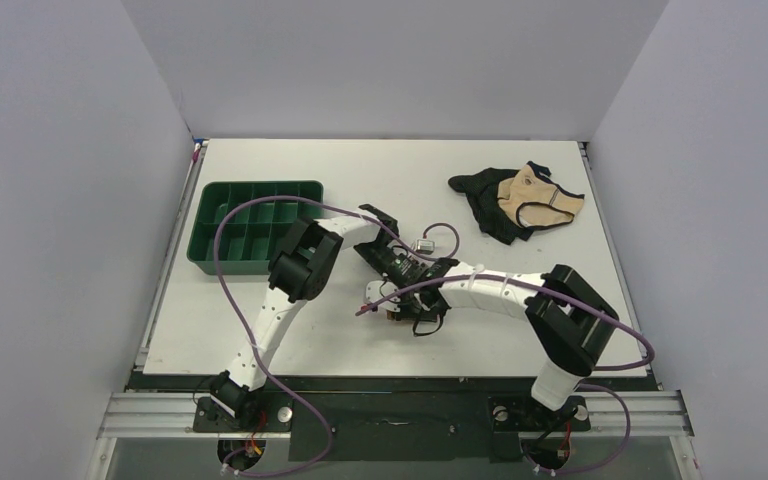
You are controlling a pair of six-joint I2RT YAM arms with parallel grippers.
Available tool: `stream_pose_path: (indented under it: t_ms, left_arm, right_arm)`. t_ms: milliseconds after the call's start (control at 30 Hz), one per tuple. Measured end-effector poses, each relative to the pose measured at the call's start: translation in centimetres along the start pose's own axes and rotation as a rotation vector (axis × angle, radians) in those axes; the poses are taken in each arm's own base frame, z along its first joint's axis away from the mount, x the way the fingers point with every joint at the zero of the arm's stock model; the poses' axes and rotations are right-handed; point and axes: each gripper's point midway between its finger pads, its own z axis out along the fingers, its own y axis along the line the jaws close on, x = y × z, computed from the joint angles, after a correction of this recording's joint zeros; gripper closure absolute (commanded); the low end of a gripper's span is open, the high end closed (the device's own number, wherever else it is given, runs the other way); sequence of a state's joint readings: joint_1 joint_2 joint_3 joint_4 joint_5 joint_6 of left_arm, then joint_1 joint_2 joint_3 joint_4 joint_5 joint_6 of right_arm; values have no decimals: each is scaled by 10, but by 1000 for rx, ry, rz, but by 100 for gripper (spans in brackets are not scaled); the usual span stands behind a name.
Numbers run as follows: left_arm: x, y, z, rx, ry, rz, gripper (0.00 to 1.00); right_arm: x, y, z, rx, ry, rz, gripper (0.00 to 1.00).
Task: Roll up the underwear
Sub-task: Roll the underwear to the center of the board.
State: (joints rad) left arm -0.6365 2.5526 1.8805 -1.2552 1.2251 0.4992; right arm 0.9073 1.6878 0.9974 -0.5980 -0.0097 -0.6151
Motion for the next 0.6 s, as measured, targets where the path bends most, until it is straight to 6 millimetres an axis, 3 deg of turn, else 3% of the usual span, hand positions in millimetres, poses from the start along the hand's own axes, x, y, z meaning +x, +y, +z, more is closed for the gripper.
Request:
stream_pose_path:
  t_ms: [267,467,600]
  left_arm:
    - [1,-2,-5,2,-4,-6,49]
    - [0,-6,-21,-13,-32,-15,34]
    - [-2,-7,-31,-36,-49,-5,30]
  right_arm:
    - [-2,3,-2,-88,-31,49,100]
    - [-3,7,-5,-159,-77,124,100]
    - [-6,9,-6,-177,-97,142,100]
